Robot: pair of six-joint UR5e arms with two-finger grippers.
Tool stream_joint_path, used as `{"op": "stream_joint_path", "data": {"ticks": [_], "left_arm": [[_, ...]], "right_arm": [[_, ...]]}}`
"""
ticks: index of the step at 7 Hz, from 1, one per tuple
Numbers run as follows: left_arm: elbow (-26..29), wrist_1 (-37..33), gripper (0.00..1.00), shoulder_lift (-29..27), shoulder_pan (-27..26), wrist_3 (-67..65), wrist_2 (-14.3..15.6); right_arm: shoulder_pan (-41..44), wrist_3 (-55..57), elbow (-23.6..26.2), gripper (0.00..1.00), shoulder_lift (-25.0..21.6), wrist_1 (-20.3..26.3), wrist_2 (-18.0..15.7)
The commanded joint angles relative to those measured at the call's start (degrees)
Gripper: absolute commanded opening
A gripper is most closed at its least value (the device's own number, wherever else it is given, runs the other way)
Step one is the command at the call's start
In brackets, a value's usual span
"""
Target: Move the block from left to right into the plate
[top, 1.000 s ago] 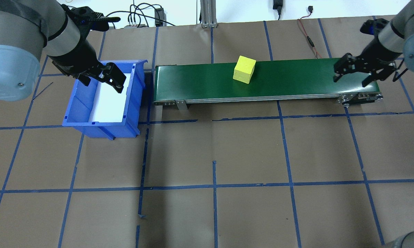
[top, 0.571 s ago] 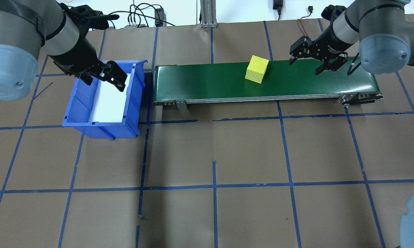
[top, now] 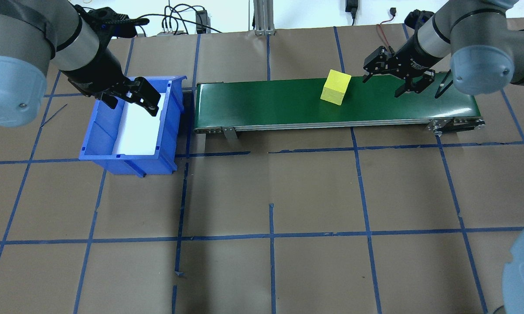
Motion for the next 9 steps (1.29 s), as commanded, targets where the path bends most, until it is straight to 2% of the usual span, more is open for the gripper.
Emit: {"op": "stream_joint_path", "data": {"ticks": [1,7,9], "left_arm": [[-0.06,-0.09,1.00,-0.09,0.17,0.18,-0.04],[-0.50,-0.18,1.00,0.61,-0.53,0.09,0.14],[-0.50,-0.18,1.00,0.78,-0.27,0.09,0.22]], "right_arm": [[-0.13,0.19,-2.62,1.00,2.19,-0.33,-0.23],[-0.39,3.61,-3.95,1.00,4.49,-2.26,0.20],[-0.74,3.35,-3.87,1.00,6.06,-6.02,-0.50]]}}
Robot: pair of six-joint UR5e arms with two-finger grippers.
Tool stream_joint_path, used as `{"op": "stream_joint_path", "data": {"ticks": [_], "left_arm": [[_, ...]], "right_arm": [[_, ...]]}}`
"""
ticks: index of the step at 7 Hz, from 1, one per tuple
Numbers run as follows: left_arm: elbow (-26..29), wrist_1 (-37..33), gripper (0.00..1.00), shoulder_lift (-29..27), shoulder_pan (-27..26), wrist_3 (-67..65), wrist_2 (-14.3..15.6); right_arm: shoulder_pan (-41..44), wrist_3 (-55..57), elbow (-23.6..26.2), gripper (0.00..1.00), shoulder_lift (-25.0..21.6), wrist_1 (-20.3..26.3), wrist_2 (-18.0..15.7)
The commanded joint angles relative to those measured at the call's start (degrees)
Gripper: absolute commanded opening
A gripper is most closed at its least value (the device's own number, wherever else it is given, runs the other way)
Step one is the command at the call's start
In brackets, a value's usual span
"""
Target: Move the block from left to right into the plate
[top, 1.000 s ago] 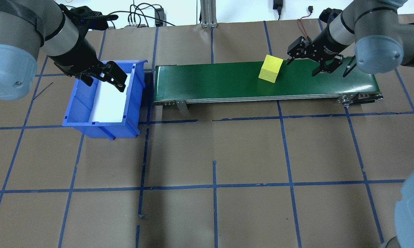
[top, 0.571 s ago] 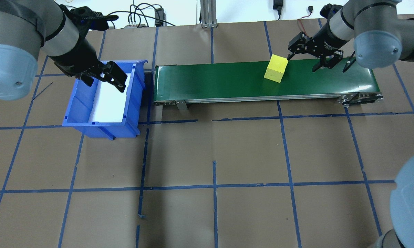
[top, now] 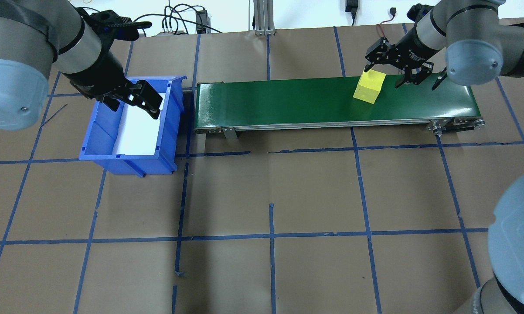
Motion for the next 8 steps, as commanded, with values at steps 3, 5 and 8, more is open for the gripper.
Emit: {"op": "stream_joint_path", "data": {"ticks": [3,5,8], "left_arm": [[-0.07,0.00,1.00,0.16,-0.48,0.00,0.05],[0.01,0.00,1.00,0.25,-0.48,-0.08,0.05],[-0.07,-0.09,1.00,0.34,-0.48,0.00,0.05]], "right_arm": [[-0.59,-0.34,0.25,1.00,1.57,-2.29,-4.44],[-1.21,-1.12,0.33,1.00,2.71,-4.30,-5.96],[-1.91,-8.40,0.86,0.84,3.68,-8.79,-12.28]]}}
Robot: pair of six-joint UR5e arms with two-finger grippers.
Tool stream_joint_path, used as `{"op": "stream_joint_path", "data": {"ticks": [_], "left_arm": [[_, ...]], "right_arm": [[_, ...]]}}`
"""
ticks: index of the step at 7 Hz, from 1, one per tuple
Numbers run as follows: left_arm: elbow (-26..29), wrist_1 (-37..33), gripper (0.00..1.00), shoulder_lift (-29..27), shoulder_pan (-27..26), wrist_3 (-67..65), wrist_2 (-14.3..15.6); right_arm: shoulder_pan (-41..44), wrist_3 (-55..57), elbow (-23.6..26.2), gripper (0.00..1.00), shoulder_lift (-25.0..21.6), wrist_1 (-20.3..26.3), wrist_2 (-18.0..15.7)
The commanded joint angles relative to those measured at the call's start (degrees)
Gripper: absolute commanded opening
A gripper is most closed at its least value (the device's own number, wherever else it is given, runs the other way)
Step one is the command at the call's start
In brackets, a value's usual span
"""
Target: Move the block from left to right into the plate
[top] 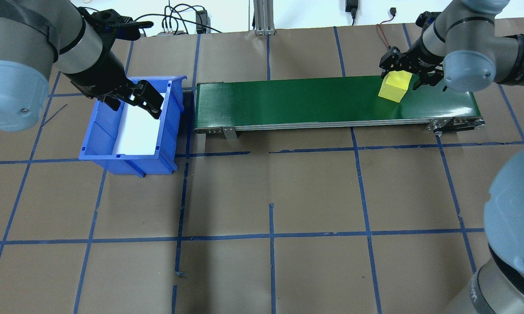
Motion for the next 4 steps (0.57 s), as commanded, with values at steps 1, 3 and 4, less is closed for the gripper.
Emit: {"op": "stream_joint_path", "data": {"ticks": [1,3,4], "left_arm": [[-0.04,-0.05,1.00,0.05,0.00,0.03,0.02],[-0.04,-0.05,1.00,-0.21,0.17,0.03,0.02],[-0.04,-0.05,1.00,-0.13,0.17,0.03,0.02]], "right_arm": [[-1.40,-6.11,0.73,0.63,0.09,-1.68,-2.65],[-5.78,-18.02,2.57,0.45,-2.36,-0.80,-2.93],[-9.98,-25.41,6.32,0.42,-6.03,-0.88,-2.84]]}}
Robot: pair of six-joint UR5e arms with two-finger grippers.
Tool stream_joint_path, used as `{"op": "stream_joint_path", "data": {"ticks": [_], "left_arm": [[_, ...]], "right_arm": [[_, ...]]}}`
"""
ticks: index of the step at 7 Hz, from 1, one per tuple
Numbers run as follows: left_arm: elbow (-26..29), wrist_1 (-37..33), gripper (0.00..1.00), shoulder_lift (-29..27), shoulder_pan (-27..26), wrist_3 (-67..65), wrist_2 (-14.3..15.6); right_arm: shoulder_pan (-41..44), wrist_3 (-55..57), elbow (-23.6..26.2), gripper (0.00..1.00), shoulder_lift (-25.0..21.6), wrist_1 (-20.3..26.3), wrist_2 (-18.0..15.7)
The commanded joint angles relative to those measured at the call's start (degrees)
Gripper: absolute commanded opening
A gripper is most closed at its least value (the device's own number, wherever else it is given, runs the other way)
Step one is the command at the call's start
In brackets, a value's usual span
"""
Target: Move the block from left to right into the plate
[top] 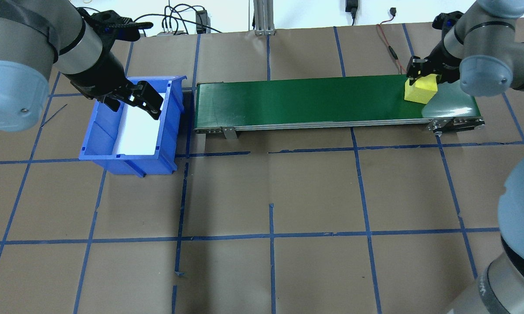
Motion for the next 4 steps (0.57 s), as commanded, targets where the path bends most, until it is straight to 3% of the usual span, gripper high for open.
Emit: {"op": "stream_joint_path", "data": {"ticks": [1,2,4], "left_arm": [[0.09,0.00,1.00,-0.06,-0.06,0.00,0.00],[0.00,0.00,1.00,-0.23,0.02,0.09,0.00],[0.00,0.00,1.00,-0.15,0.02,0.00,0.00]], "right_arm": [[-8.71,-14.15,6.48,0.40,-6.79,0.60,-0.50],[-16.41,-23.51,10.08,0.40,-10.04,2.52,-3.64],[-32.75,-41.11,19.21,0.40,-19.42,3.76,-4.37]]}}
